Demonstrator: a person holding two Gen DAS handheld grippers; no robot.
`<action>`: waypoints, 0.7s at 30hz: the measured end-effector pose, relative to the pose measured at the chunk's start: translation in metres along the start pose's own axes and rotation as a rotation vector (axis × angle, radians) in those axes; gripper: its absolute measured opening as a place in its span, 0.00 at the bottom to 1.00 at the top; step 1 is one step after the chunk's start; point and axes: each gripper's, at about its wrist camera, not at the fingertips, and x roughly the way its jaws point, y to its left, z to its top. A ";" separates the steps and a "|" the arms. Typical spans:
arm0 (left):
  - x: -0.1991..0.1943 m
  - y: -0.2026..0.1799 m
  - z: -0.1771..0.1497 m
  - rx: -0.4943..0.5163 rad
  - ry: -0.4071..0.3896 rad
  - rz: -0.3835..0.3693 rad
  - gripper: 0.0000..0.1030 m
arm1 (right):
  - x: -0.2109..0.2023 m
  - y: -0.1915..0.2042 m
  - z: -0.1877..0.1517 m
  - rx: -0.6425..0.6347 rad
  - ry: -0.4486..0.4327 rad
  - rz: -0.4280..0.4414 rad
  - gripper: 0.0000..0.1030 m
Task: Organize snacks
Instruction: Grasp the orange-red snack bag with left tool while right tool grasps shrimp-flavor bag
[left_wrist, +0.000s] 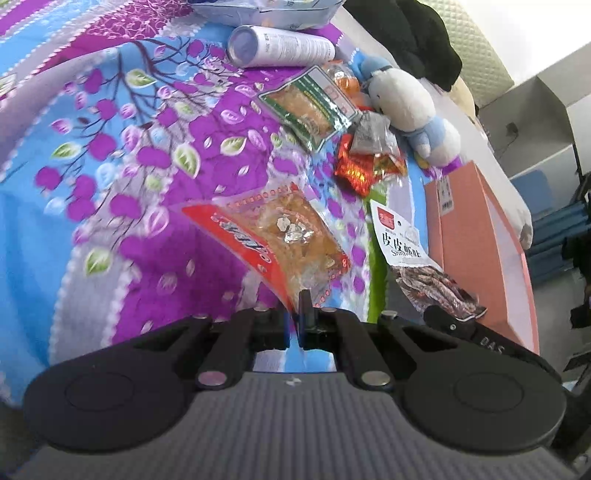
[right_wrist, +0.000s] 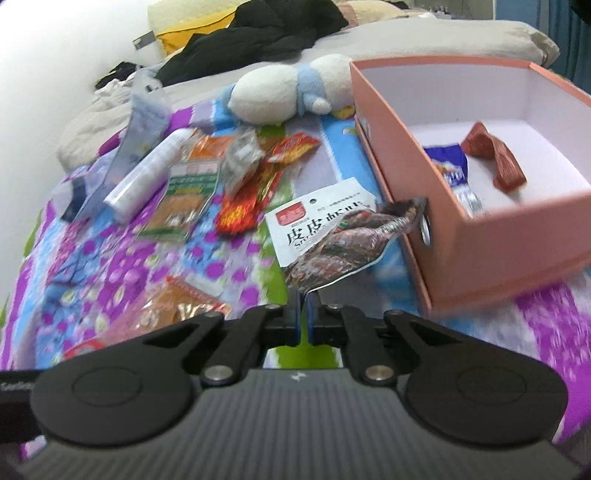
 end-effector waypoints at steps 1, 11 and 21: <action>-0.003 0.001 -0.005 0.001 0.004 0.003 0.05 | -0.006 0.000 -0.006 -0.003 0.005 0.005 0.06; -0.016 0.005 -0.045 0.017 0.041 0.018 0.05 | -0.041 -0.007 -0.053 -0.050 0.098 0.071 0.06; -0.016 -0.002 -0.046 0.065 0.089 0.078 0.71 | -0.034 -0.024 -0.061 0.004 0.175 0.104 0.46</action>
